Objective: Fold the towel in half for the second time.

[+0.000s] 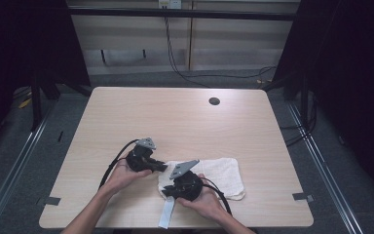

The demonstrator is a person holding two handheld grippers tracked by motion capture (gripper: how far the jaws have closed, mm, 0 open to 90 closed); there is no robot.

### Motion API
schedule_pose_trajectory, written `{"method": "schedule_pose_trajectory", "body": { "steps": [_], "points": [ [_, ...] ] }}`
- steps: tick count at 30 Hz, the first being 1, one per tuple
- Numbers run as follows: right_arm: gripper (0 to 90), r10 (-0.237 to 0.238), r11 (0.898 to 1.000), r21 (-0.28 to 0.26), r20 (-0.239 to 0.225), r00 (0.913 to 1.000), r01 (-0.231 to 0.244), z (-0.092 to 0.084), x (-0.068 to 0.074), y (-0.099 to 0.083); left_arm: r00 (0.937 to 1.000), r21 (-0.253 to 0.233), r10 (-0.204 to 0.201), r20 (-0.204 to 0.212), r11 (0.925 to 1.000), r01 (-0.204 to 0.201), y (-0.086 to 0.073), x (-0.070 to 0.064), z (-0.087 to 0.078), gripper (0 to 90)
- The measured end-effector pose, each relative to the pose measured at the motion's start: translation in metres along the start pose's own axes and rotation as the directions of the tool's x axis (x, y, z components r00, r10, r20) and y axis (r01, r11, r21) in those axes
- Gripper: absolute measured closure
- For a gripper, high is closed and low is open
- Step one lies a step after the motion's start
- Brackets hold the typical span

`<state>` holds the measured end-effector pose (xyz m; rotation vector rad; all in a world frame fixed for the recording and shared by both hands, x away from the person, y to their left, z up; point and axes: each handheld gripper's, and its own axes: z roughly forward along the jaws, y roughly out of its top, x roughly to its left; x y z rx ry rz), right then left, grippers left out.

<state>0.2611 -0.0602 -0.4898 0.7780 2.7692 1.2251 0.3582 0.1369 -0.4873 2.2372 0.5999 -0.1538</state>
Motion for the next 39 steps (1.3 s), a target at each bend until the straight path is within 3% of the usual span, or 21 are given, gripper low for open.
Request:
{"method": "schedule_pose_trajectory", "body": {
  "steps": [6, 9, 25, 30, 39],
  "points": [
    [85.3, 0.022, 0.999, -0.049, -0.019, 0.9996, -0.023, -0.01, -0.001, 0.003, 0.9993, -0.026, -0.032, 0.02, 0.9991, 0.032, -0.001, 0.003, -0.004, 83.4],
    [85.3, 0.021, 0.999, -0.047, -0.019, 0.9996, -0.022, -0.01, 0.0, 0.003, 0.9993, -0.031, -0.03, 0.024, 0.999, 0.03, 0.0, 0.003, -0.006, 83.4],
    [85.2, 0.022, 0.994, -0.11, -0.033, 0.9992, -0.025, -0.018, 0.004, 0.013, 0.9993, -0.077, -0.038, 0.0, 0.9963, 0.038, 0.004, 0.002, -0.026, 83.4],
    [85.3, 0.025, 0.992, -0.124, -0.032, 0.9992, -0.029, -0.018, 0.008, 0.015, 0.9997, -0.076, -0.026, -0.002, 0.9968, 0.026, 0.005, 0.0, -0.031, 83.5],
    [85.3, 0.008, 0.99, -0.143, -0.047, 0.9989, -0.014, -0.016, 0.011, 0.03, 0.9988, -0.078, -0.044, -0.022, 0.9961, 0.043, 0.002, 0.003, -0.04, 83.6]
  ]
}}
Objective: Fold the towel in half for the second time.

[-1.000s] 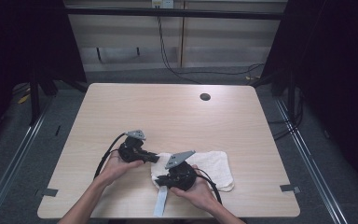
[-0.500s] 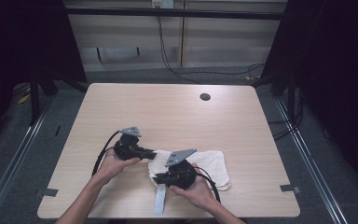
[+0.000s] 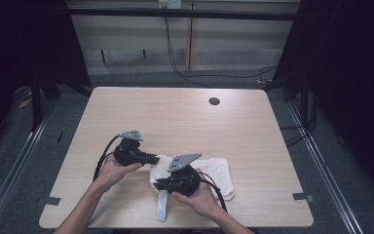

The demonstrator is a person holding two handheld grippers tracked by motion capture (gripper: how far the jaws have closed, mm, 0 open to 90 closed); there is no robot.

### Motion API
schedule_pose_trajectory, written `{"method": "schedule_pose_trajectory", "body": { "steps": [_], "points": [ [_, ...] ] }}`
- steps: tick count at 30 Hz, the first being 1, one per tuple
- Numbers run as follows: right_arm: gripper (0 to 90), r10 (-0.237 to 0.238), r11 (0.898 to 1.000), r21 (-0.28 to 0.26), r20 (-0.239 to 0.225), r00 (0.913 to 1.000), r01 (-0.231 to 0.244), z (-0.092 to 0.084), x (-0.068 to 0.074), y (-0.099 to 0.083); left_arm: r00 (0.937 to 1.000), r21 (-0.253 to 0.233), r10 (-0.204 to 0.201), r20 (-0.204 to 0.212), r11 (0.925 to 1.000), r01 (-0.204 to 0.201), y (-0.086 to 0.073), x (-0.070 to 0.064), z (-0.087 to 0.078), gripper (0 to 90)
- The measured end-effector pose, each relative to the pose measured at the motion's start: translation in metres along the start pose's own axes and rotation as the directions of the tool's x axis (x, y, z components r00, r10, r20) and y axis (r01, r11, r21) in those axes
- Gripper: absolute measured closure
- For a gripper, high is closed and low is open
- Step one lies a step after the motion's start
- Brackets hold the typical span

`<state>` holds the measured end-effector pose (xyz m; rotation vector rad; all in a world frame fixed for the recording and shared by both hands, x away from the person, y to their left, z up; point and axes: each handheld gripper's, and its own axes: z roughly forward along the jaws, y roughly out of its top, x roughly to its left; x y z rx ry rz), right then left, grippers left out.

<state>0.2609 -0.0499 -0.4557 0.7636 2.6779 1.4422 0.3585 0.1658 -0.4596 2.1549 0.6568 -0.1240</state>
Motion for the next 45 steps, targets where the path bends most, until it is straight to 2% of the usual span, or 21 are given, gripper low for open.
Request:
{"method": "schedule_pose_trajectory", "body": {
  "steps": [9, 12, 18, 20, 21, 22, 23, 26, 31, 35, 38, 42, 45],
  "points": [
    [85.3, -0.019, 1.0, -0.014, -0.002, 0.9998, 0.019, -0.003, 0.003, 0.01, 0.9998, -0.025, -0.009, -0.015, 0.9997, 0.009, -0.002, 0.0, -0.013, 83.6],
    [85.3, -0.023, 0.999, -0.022, -0.004, 0.9997, 0.023, -0.003, 0.004, 0.014, 0.9988, -0.016, -0.019, -0.045, 0.9997, 0.018, -0.005, -0.001, -0.017, 83.3],
    [85.3, -0.017, 1.0, -0.024, -0.021, 0.9996, 0.016, 0.005, 0.004, 0.02, 0.9975, -0.021, -0.014, -0.069, 0.9997, 0.013, -0.005, 0.0, -0.028, 83.4],
    [85.3, -0.037, 0.999, -0.029, -0.03, 0.9989, 0.036, 0.009, 0.008, 0.029, 0.9971, -0.038, -0.028, -0.071, 0.999, 0.025, -0.005, 0.001, -0.04, 83.4],
    [85.3, -0.037, 0.999, -0.029, -0.03, 0.9989, 0.036, 0.009, 0.008, 0.029, 0.9971, -0.038, -0.028, -0.071, 0.999, 0.025, -0.005, 0.001, -0.04, 83.4],
    [85.3, -0.051, 0.998, -0.037, -0.031, 0.9982, 0.05, 0.01, 0.011, 0.037, 0.9964, -0.04, -0.023, -0.081, 0.999, 0.02, -0.003, 0.001, -0.048, 83.3],
    [85.3, -0.051, 0.998, -0.037, -0.031, 0.9982, 0.05, 0.01, 0.011, 0.037, 0.9964, -0.04, -0.023, -0.081, 0.999, 0.02, -0.003, 0.001, -0.048, 83.4],
    [85.3, -0.082, 0.995, -0.061, -0.039, 0.9959, 0.08, 0.01, 0.016, 0.056, 0.9952, -0.056, -0.007, -0.098, 0.9984, 0.001, 0.005, -0.002, -0.064, 83.4],
    [85.3, -0.097, 0.992, -0.086, -0.039, 0.9945, 0.094, 0.01, 0.02, 0.069, 0.9942, -0.07, -0.007, -0.107, 0.9975, -0.001, 0.009, 0.0, -0.073, 83.2],
    [85.3, -0.079, 0.992, -0.099, -0.051, 0.9956, 0.074, 0.015, 0.018, 0.072, 0.993, -0.059, -0.015, -0.117, 0.9982, 0.008, 0.007, 0.001, -0.07, 83.2],
    [85.3, -0.071, 0.995, -0.077, -0.051, 0.9962, 0.067, 0.023, 0.015, 0.065, 0.9926, -0.034, -0.014, -0.121, 0.9994, 0.01, 0.004, 0.003, -0.062, 83.0],
    [85.3, -0.057, 0.996, -0.07, -0.048, 0.9972, 0.053, 0.027, 0.013, 0.056, 0.9926, -0.032, -0.02, -0.12, 0.9994, 0.016, 0.001, 0.005, -0.052, 82.9],
    [85.2, -0.05, 0.995, -0.088, -0.046, 0.9977, 0.046, 0.025, 0.012, 0.052, 0.9932, -0.032, -0.02, -0.115, 0.9994, 0.016, 0.001, 0.005, -0.049, 82.9]
  ]
}}
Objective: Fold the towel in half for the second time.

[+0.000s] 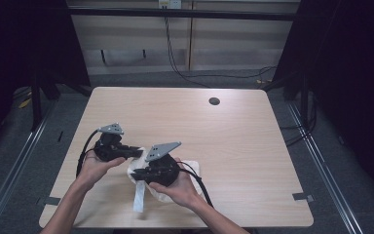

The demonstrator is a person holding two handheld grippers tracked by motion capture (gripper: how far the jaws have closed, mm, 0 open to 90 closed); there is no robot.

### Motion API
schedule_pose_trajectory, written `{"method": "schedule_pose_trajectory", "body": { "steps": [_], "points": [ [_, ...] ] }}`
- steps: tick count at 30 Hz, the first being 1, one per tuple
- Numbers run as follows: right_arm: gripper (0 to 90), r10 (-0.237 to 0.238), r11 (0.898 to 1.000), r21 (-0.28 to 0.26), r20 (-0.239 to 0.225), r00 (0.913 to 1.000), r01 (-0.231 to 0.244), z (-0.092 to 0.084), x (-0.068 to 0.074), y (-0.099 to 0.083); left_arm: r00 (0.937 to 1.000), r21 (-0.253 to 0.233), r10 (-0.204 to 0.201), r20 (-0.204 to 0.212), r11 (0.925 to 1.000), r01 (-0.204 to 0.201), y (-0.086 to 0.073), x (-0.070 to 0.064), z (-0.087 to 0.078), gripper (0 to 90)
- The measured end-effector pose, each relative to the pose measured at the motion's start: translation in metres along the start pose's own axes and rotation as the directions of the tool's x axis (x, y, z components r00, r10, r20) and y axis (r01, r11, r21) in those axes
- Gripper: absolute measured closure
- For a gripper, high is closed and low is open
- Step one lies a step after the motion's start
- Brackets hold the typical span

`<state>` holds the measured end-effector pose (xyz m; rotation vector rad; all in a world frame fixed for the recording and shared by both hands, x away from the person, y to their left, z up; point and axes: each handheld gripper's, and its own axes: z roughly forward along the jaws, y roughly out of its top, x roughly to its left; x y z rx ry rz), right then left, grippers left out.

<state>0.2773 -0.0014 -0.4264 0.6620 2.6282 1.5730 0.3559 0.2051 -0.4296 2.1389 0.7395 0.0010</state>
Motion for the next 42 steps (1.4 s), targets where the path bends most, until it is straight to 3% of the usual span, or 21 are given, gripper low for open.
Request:
{"method": "schedule_pose_trajectory", "body": {
  "steps": [4, 9, 22, 42],
  "points": [
    [85.2, -0.009, 1.0, -0.019, 0.008, 0.9999, 0.009, -0.007, 0.002, -0.001, 0.9998, -0.011, 0.02, 0.006, 0.9997, -0.02, 0.004, -0.007, 0.002, 82.9],
    [85.2, -0.002, 1.0, -0.028, 0.033, 0.9994, 0.003, -0.019, 0.001, -0.008, 0.9997, -0.021, 0.013, 0.019, 0.9997, -0.013, 0.01, -0.009, 0.009, 82.7],
    [85.0, 0.01, 1.0, -0.026, 0.077, 0.997, -0.008, -0.043, -0.005, -0.021, 0.9985, -0.001, 0.039, 0.037, 0.9992, -0.039, 0.024, -0.021, 0.032, 82.6],
    [85.1, 0.031, 0.999, -0.019, 0.115, 0.9929, -0.029, -0.058, -0.006, -0.04, 0.995, 0.01, 0.062, 0.079, 0.998, -0.063, 0.032, -0.033, 0.059, 83.6]
  ]
}}
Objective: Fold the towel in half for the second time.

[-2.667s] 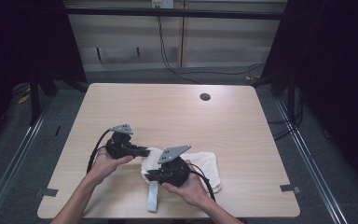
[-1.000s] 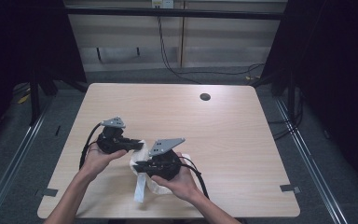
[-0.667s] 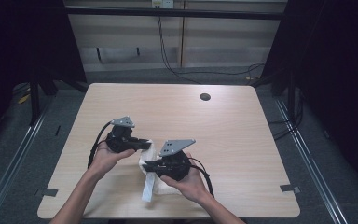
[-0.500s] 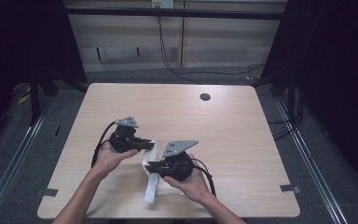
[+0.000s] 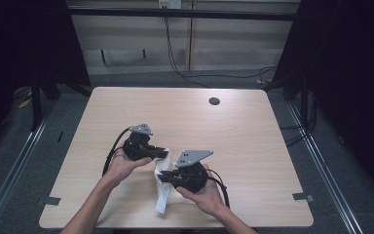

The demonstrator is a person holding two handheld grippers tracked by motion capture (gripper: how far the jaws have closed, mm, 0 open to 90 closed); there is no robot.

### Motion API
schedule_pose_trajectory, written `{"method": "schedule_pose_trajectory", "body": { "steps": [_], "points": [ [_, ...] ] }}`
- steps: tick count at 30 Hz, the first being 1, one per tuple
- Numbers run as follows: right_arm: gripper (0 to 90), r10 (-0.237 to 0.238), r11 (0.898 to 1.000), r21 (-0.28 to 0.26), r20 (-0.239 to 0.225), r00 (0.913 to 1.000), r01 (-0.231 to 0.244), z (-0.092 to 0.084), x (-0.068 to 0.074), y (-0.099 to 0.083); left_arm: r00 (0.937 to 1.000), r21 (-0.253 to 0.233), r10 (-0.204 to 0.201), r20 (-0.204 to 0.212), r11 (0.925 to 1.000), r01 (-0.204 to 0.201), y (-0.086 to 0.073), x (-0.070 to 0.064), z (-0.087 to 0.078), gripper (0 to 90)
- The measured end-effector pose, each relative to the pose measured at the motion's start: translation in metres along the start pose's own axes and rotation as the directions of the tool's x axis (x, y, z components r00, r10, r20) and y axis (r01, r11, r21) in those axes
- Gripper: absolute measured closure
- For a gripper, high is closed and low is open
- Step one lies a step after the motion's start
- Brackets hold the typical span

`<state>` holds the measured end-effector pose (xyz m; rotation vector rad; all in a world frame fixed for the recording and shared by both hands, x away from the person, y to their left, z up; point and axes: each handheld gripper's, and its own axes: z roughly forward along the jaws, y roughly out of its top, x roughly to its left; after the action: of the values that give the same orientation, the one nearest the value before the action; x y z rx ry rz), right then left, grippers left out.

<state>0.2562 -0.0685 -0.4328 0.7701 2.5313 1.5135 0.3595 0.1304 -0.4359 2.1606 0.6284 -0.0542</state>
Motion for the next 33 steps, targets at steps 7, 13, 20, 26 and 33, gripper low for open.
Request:
{"method": "schedule_pose_trajectory", "body": {
  "steps": [7, 13, 20, 26, 33],
  "points": [
    [85.0, 0.017, 1.0, 0.008, 0.013, 0.9998, -0.017, -0.003, -0.002, -0.007, 0.9998, 0.013, 0.012, 0.017, 0.9998, -0.012, 0.005, -0.004, 0.014, 83.5],
    [85.0, 0.031, 0.999, 0.011, 0.023, 0.9992, -0.032, -0.007, -0.004, -0.012, 0.9996, 0.012, -0.007, 0.027, 0.9999, 0.007, 0.004, -0.004, 0.021, 83.5],
    [84.8, 0.049, 0.998, 0.031, 0.036, 0.9982, -0.05, -0.011, -0.007, -0.022, 0.9995, 0.03, -0.009, 0.03, 0.9995, 0.008, 0.005, -0.005, 0.03, 83.5],
    [84.6, 0.058, 0.997, 0.04, 0.045, 0.9973, -0.059, -0.014, -0.008, -0.027, 0.9989, 0.048, -0.008, 0.046, 0.9988, 0.006, 0.004, -0.006, 0.041, 83.4],
    [84.2, 0.065, 0.996, 0.057, 0.063, 0.9959, -0.069, -0.017, -0.01, -0.035, 0.9989, 0.077, -0.01, 0.046, 0.997, 0.007, 0.004, -0.007, 0.05, 83.4]
  ]
}}
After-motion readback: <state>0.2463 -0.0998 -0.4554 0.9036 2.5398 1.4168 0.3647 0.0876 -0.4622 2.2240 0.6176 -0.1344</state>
